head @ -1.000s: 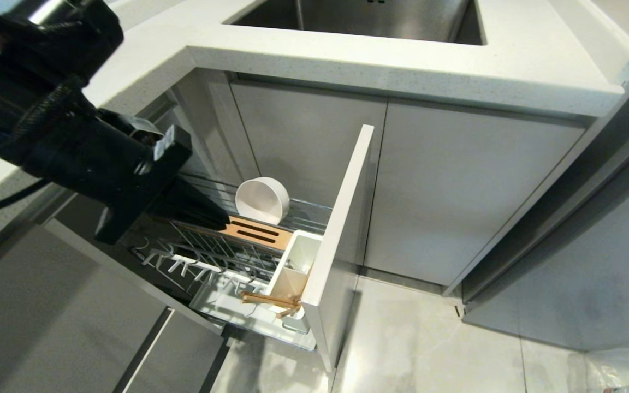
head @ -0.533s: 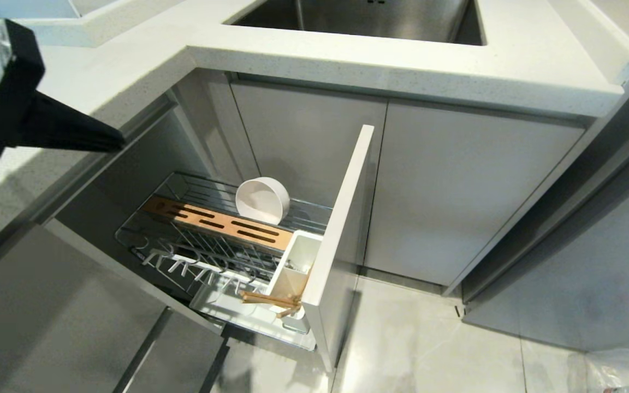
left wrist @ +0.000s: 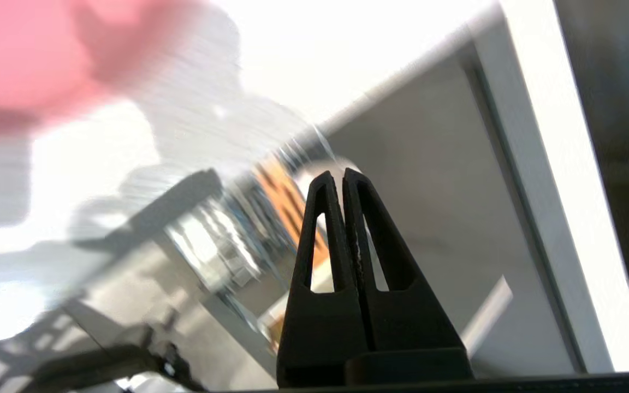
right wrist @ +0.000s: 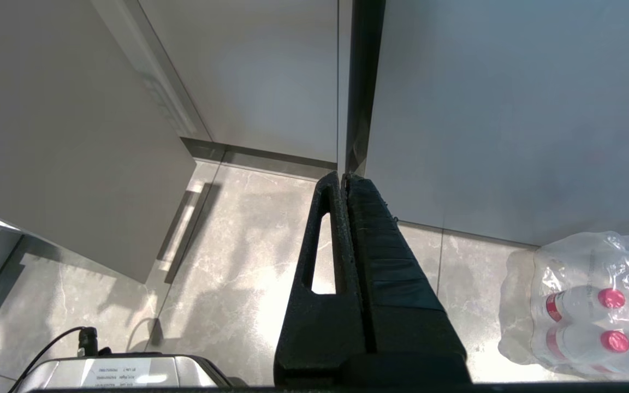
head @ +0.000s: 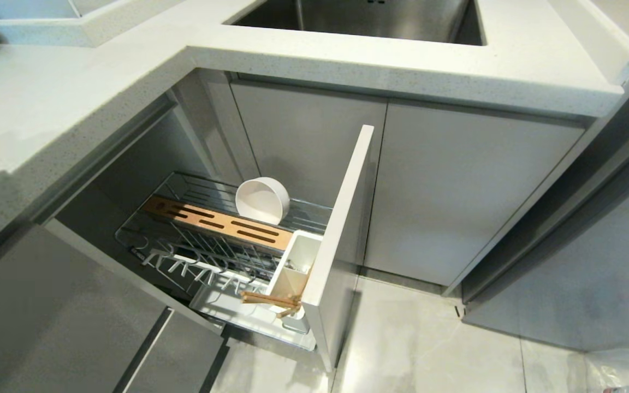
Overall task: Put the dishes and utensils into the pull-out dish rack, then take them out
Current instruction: Pick up the spoon and place it in the cupboard
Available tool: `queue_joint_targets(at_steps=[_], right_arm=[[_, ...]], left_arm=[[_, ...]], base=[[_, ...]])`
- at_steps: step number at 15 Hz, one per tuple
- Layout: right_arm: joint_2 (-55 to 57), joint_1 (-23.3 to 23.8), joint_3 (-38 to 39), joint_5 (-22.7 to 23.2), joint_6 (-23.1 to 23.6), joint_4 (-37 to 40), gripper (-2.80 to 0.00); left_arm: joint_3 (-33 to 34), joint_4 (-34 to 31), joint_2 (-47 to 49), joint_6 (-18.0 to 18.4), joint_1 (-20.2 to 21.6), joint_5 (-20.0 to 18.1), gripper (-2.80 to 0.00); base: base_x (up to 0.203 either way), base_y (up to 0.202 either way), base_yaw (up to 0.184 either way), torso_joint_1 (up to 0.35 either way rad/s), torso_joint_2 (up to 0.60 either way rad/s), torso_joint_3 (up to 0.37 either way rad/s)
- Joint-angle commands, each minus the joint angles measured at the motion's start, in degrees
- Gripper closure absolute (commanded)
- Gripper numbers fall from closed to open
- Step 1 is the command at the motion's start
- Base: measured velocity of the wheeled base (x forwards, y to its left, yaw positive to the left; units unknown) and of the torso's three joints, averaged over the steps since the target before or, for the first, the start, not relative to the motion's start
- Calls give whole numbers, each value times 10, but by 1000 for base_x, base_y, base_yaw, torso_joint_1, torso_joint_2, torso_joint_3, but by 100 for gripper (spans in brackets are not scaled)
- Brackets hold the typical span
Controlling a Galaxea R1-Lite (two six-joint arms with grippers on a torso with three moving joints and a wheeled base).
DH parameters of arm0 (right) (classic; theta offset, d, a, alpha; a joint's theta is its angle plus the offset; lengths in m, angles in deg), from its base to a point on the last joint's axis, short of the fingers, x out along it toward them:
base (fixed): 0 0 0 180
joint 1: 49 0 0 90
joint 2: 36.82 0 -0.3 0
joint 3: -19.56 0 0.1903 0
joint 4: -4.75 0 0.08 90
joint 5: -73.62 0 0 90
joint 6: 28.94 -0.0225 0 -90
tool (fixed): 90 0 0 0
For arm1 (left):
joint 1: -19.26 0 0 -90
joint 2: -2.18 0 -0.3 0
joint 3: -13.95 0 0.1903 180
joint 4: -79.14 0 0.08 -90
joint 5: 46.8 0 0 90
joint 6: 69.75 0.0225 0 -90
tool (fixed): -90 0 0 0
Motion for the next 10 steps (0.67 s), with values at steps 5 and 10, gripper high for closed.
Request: queue_joint_targets(at_steps=[5,10], right_arm=[[0,0,1,0,0,0,0],[0,0,1,0,0,0,0]], left_arm=[[12,-13,-57,119,222,1,0],[17,-15,-66,321,338,-7,0]], base=[[0,0,0,0,0,0],[0,0,0,0,0,0]])
